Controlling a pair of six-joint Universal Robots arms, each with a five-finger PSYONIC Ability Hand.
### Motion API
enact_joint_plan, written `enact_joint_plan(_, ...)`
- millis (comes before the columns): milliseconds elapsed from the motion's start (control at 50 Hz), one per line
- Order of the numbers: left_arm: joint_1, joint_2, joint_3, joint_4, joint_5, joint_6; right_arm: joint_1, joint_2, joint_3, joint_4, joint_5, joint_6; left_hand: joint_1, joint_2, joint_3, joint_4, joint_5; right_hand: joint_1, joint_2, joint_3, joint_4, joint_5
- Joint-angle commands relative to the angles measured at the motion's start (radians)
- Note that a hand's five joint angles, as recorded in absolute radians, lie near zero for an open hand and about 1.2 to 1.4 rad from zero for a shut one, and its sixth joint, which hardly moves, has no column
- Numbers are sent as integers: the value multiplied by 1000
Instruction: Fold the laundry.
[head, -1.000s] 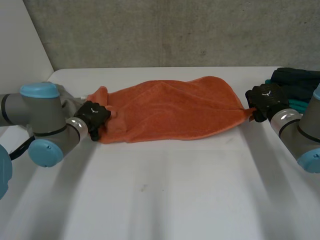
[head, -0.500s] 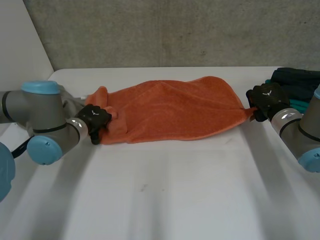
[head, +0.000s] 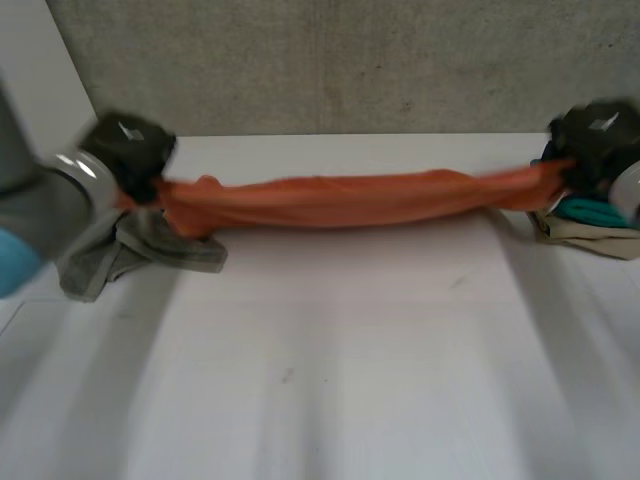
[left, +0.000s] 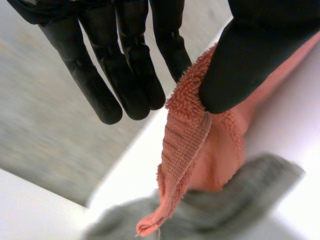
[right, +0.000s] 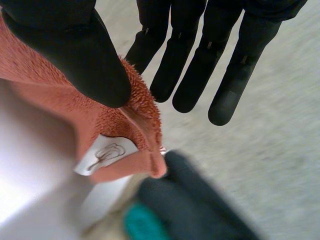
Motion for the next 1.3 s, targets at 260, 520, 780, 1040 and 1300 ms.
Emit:
enact_joint_plan(260, 71, 23, 144, -131, 58, 67, -4, 56, -328, 248, -45, -18, 245, 201, 206, 199, 246, 262, 215, 207, 197, 208)
enact_joint_plan(520, 78, -330, 714, 227, 57, 34, 124, 357, -756, -161, 177, 57, 245, 201, 206, 199, 246, 262, 215, 207, 197, 208)
enact_joint_plan(780, 87, -281, 722, 370, -3, -211, 149, 326, -721, -534, 196, 168, 245, 201, 206, 199, 246, 262, 215, 207, 197, 208)
enact_joint_plan(1040, 110, -307, 293, 495, 86, -183, 154, 355, -468, -284, 139, 152, 245, 201, 206, 199, 246, 262, 215, 207, 197, 208)
enact_joint_plan(1300, 87, -286, -105, 383, 167, 25, 128, 311, -110, -95, 70, 2, 245, 201, 206, 199, 246, 262, 215, 207, 197, 208)
